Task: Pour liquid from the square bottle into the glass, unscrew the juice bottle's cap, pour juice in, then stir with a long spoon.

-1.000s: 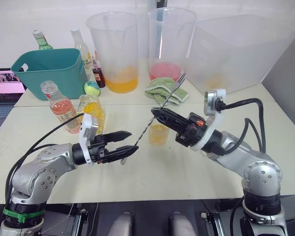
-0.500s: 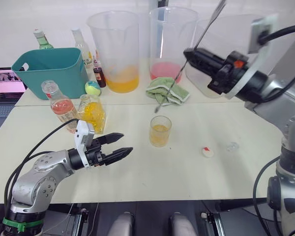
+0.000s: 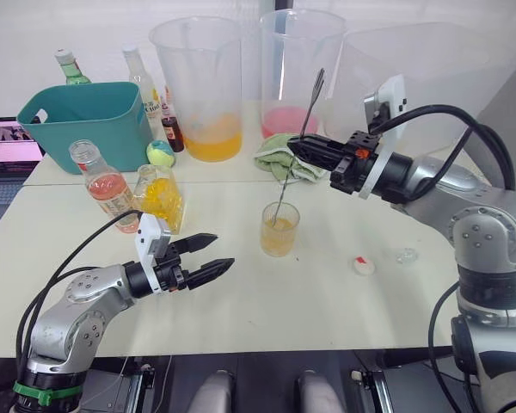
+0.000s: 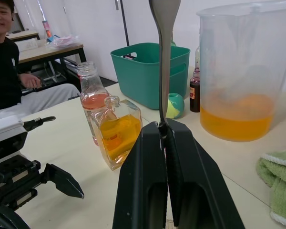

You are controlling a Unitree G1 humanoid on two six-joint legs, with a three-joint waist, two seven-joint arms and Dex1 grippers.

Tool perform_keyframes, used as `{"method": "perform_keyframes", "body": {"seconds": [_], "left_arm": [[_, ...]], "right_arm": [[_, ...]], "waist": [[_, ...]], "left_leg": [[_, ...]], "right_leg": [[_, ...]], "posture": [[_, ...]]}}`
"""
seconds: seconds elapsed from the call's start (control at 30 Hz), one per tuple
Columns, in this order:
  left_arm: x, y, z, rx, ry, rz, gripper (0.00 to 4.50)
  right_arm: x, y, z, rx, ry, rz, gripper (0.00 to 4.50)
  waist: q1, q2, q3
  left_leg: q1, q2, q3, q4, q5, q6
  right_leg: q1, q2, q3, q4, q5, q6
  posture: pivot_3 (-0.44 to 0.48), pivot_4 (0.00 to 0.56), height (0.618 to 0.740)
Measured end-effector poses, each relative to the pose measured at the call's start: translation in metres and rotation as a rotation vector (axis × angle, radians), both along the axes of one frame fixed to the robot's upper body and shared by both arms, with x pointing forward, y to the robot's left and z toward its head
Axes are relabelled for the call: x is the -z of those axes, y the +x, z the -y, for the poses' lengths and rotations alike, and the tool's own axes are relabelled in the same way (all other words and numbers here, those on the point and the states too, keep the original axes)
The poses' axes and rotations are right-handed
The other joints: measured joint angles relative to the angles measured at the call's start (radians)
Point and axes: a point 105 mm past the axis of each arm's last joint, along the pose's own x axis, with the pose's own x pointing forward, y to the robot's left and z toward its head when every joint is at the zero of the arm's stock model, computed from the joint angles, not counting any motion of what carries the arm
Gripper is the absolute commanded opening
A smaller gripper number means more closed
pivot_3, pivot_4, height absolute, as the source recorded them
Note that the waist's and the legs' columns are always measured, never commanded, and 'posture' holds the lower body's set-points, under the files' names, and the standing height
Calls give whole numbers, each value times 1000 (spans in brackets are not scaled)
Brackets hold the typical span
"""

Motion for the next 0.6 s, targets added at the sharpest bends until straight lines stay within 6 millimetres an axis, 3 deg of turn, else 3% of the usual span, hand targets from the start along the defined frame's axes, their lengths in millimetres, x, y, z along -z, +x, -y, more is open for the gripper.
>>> {"method": "perform_keyframes", "body": {"seconds": [0.23, 0.6], "left_arm": [[0, 0, 0, -5, 2, 0, 3902], [4, 2, 0, -17, 18, -4, 3902]], "right_arm": [[15, 12, -1, 46, -96, 24, 0], [9, 1, 8, 9, -165, 52, 0]], "waist": [[0, 0, 0], [0, 0, 0]], "left_leg": [[-3, 0, 0, 0, 0, 0], [-6, 0, 0, 1, 0, -1]], "right_leg": [[-4, 0, 1, 2, 0, 0], [-7, 0, 1, 4, 0, -1]], "posture": [[0, 150, 738], [0, 150, 738]]}}
